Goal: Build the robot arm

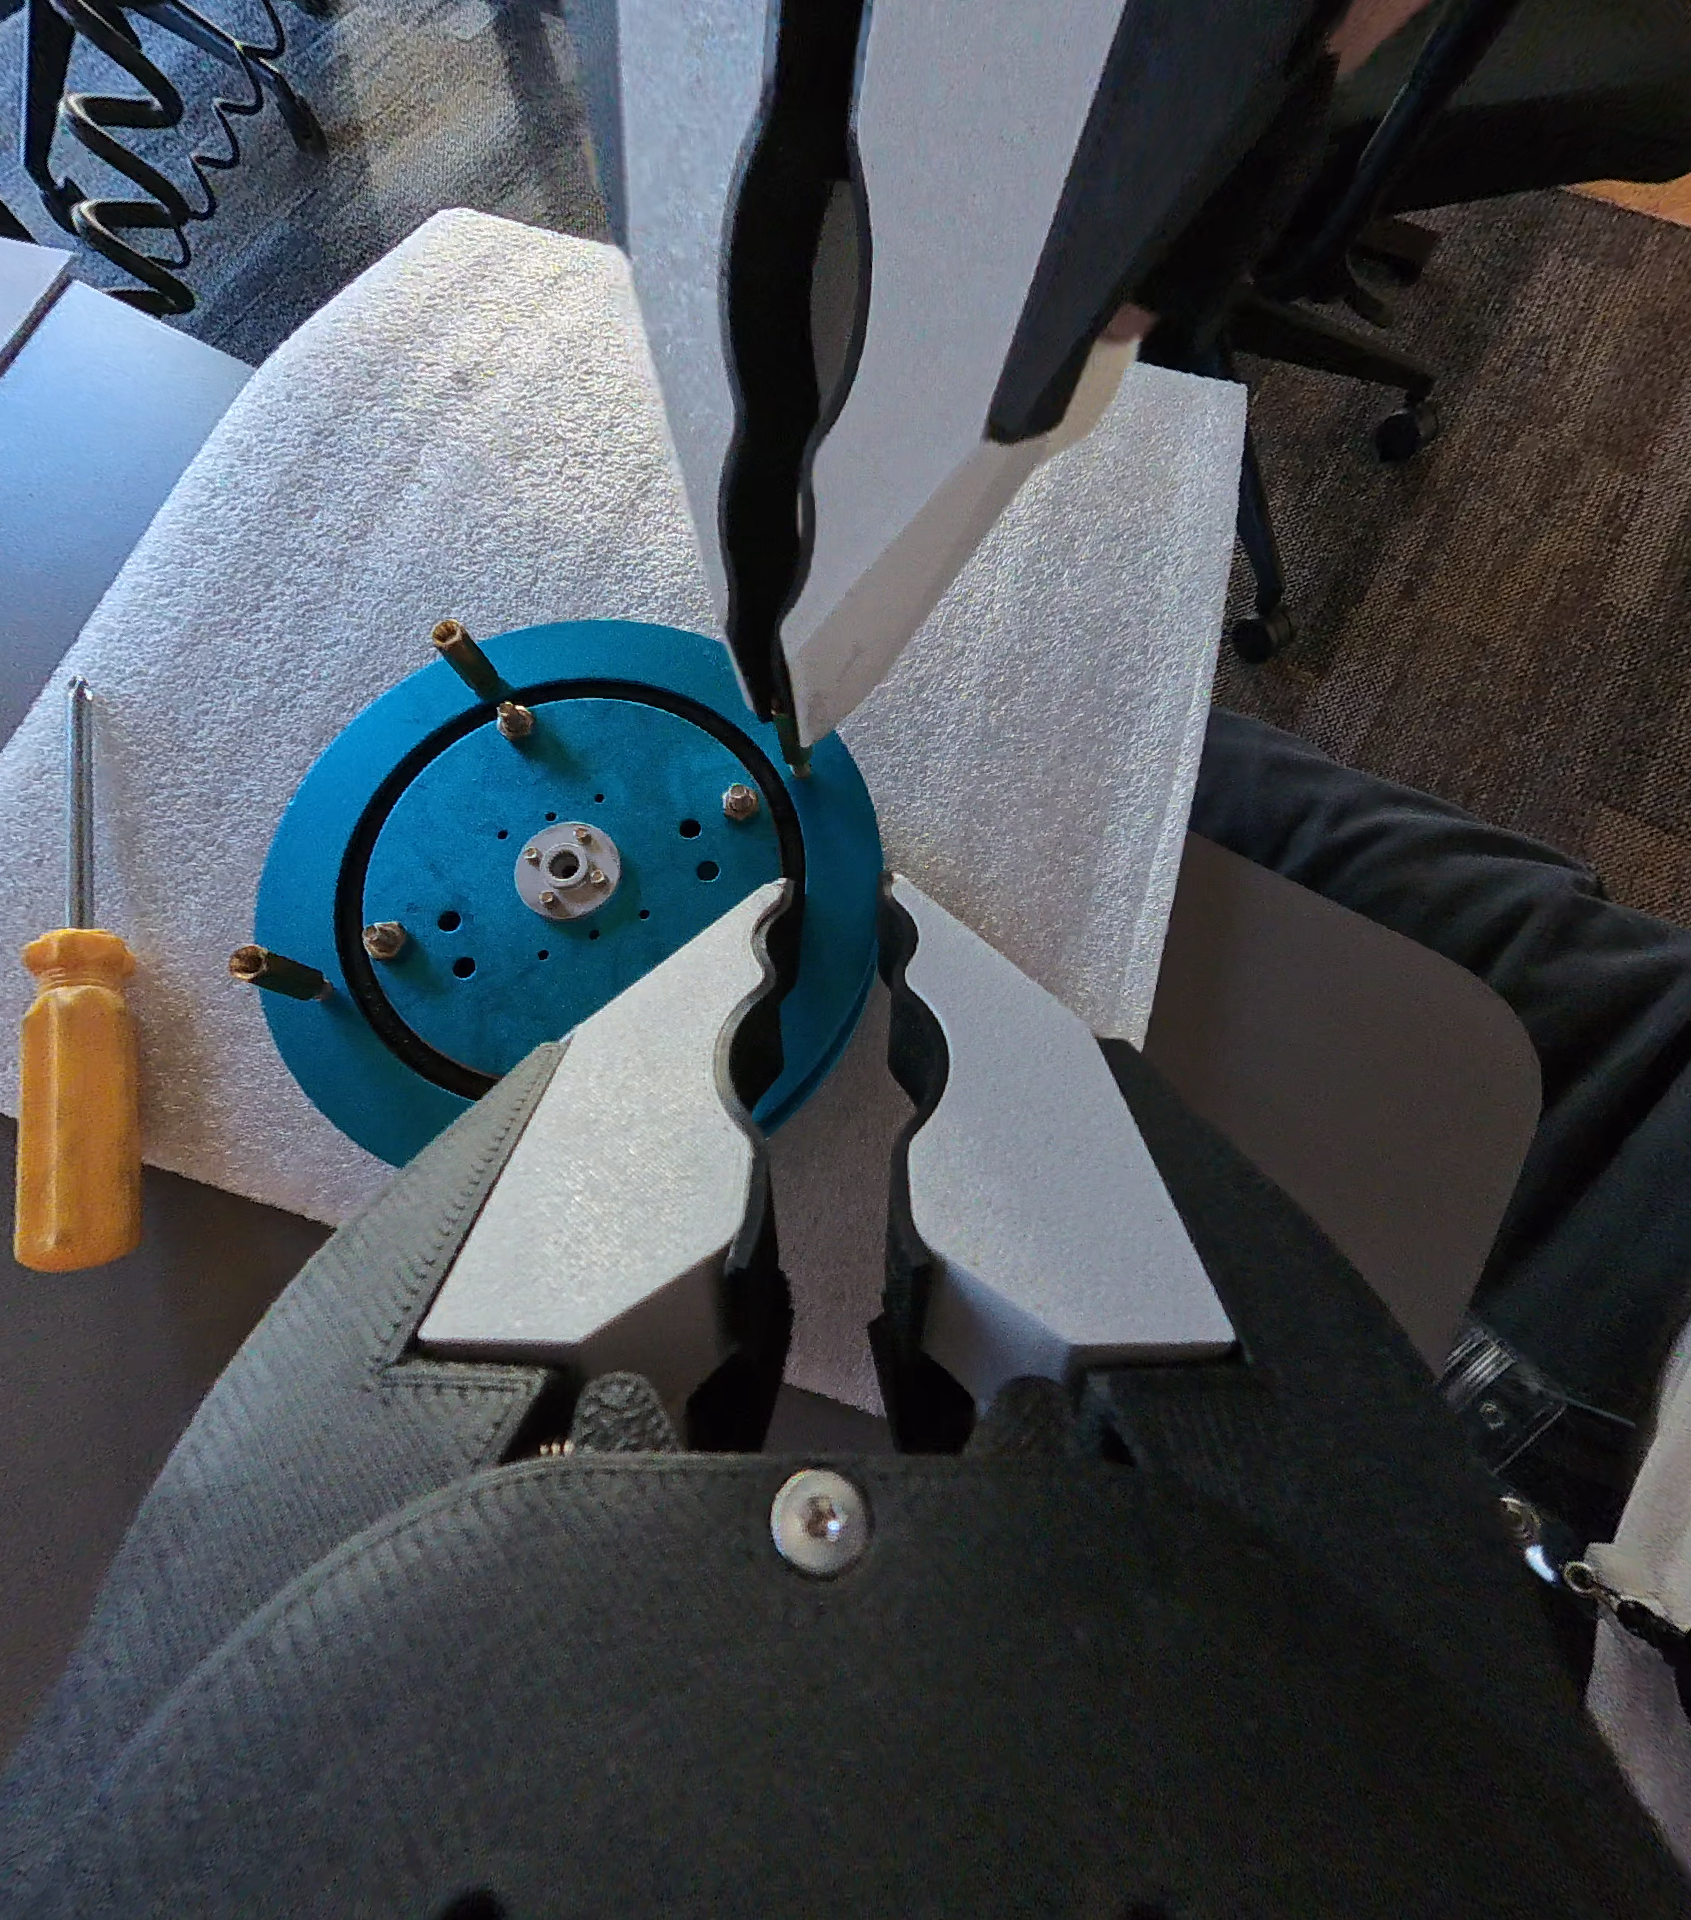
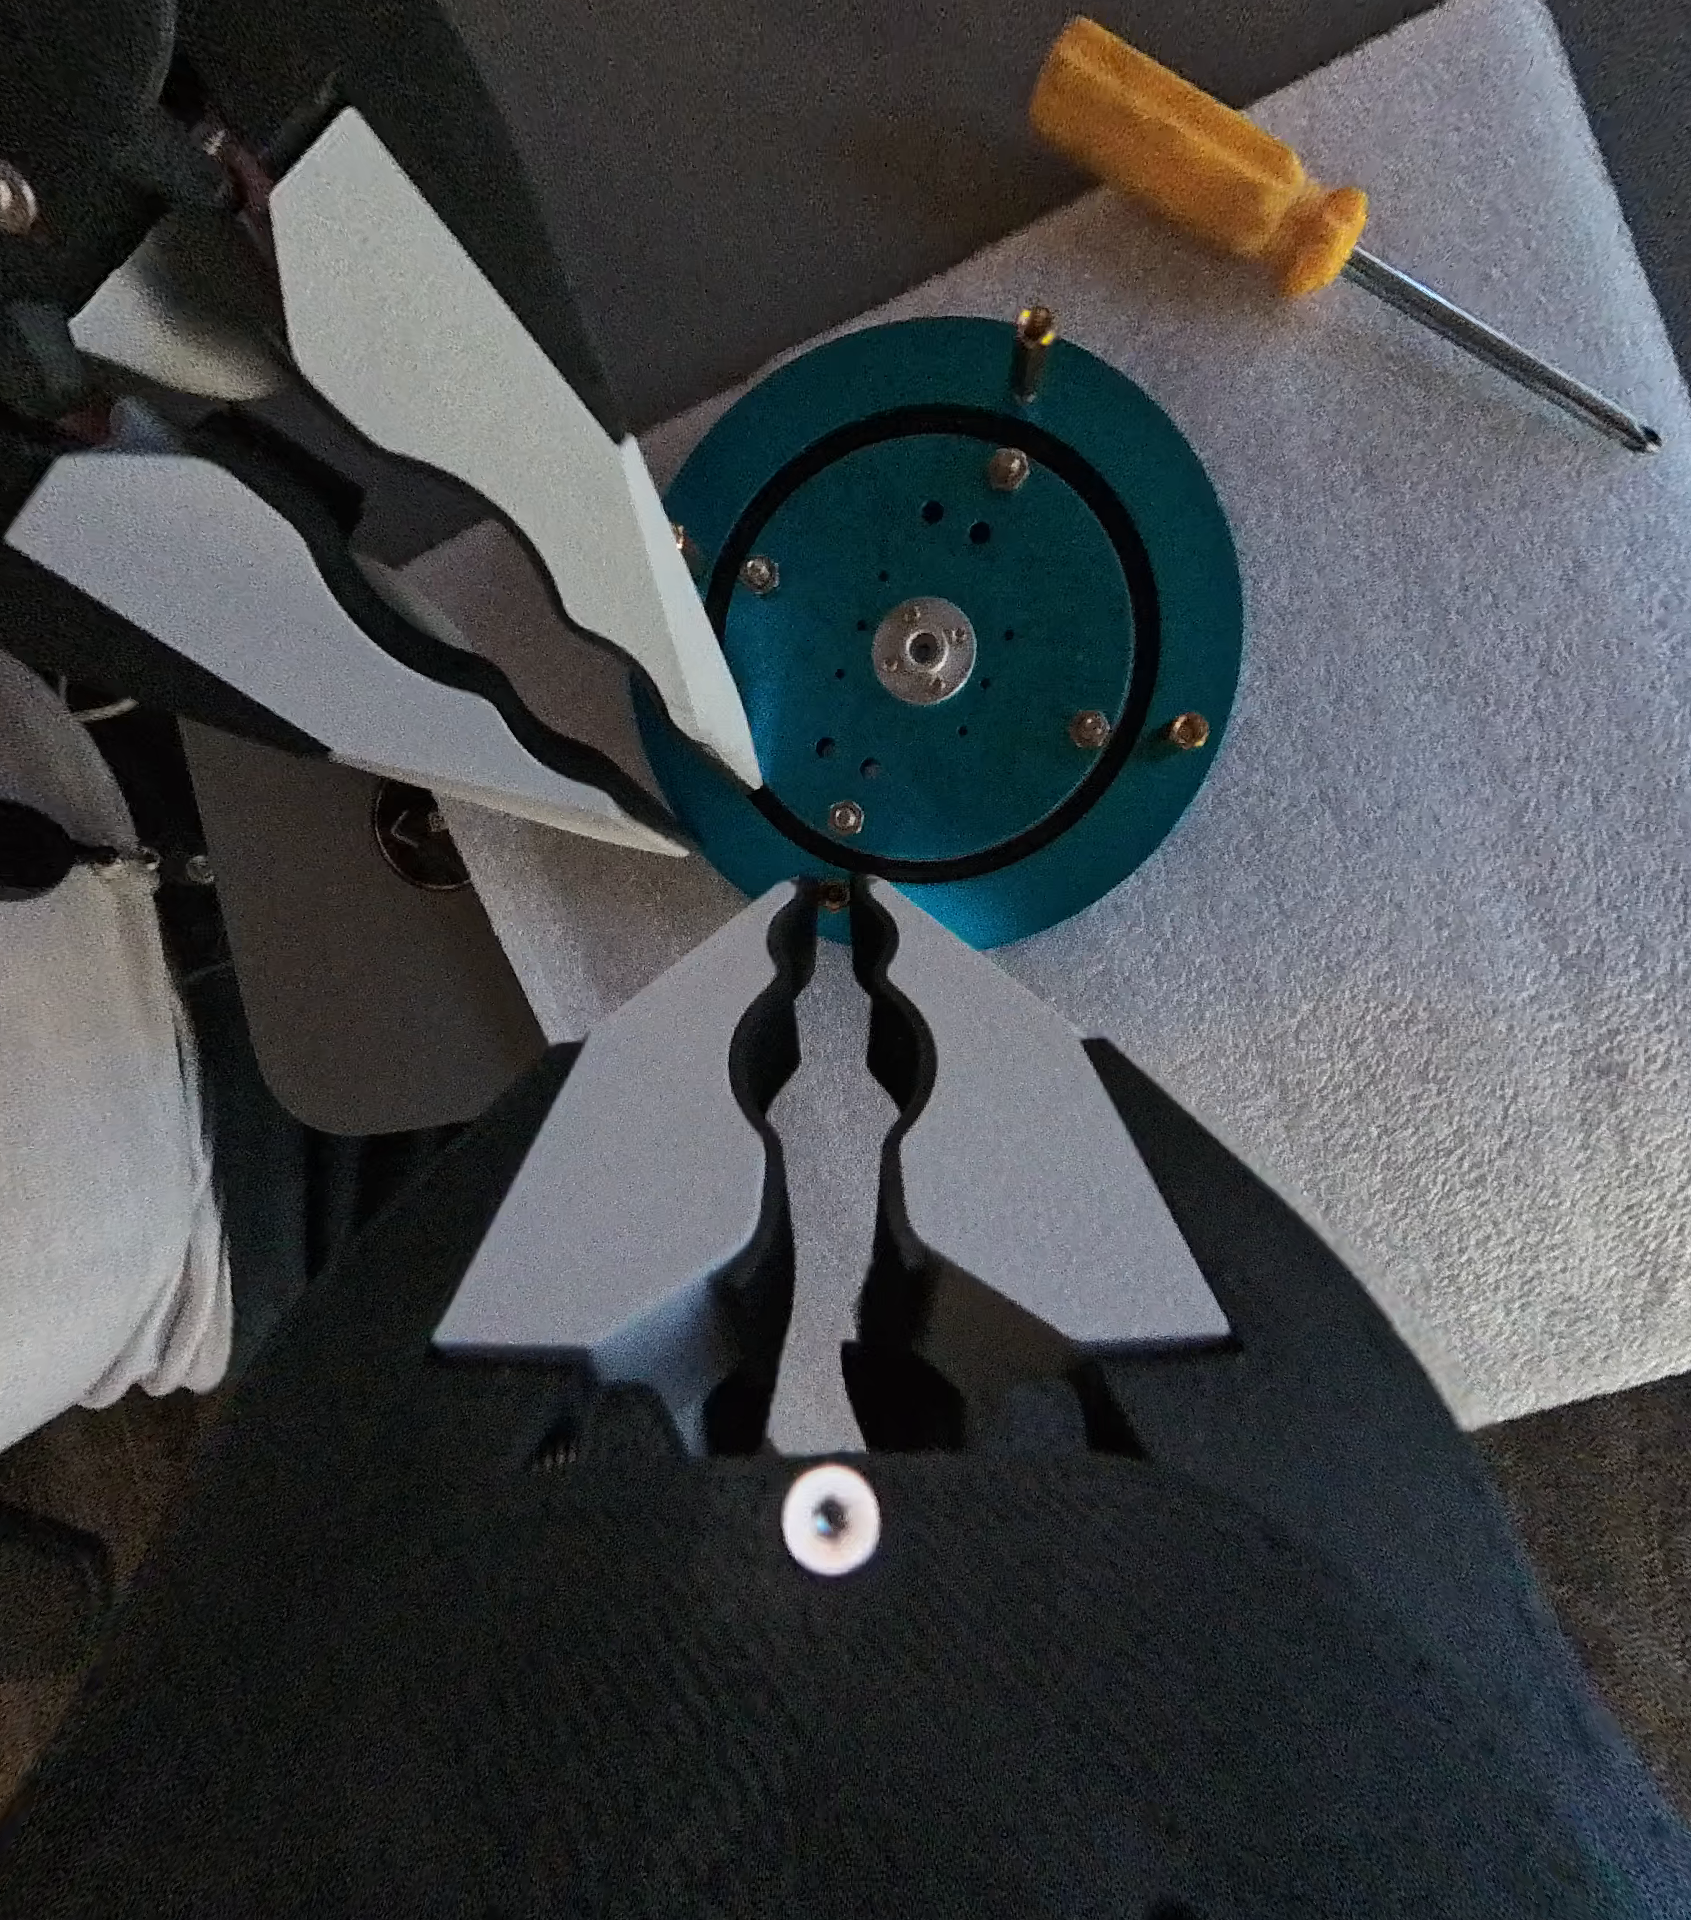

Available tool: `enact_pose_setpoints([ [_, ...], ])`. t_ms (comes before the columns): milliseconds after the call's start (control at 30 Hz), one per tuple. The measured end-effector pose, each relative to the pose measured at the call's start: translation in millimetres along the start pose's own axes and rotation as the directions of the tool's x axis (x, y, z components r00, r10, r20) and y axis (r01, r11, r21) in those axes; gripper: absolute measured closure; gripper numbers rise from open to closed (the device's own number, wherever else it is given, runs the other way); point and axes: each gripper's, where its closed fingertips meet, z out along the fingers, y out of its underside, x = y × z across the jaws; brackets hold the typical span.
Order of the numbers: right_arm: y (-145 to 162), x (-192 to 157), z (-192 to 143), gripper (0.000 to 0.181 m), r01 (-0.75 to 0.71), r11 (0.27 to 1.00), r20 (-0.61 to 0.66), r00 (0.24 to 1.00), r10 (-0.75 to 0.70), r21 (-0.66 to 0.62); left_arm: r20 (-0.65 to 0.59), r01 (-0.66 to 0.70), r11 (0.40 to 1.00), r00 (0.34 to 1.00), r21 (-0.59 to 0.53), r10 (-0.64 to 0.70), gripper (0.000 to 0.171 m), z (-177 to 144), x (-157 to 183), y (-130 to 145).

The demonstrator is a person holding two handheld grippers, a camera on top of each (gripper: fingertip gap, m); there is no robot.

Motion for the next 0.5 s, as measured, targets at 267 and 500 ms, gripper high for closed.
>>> enact_pose_setpoints([
  [267, -8, -2, -9, 0.160, -0.067, 0.989, 0.000, 0.998, 0.068, 0.131, -0.009, 0.022, 1.000, 1.000, 0.010, -0.022, 0.165, 0, -2, 0],
  [500, -2, -6, 0, 0.176, 0.042, 0.995, -0.022, 0.999, -0.040, 0.091, -0.023, 0.022, 1.000, 0.999, 0.004, -0.022, 0.165, 3, -2, -6],
])
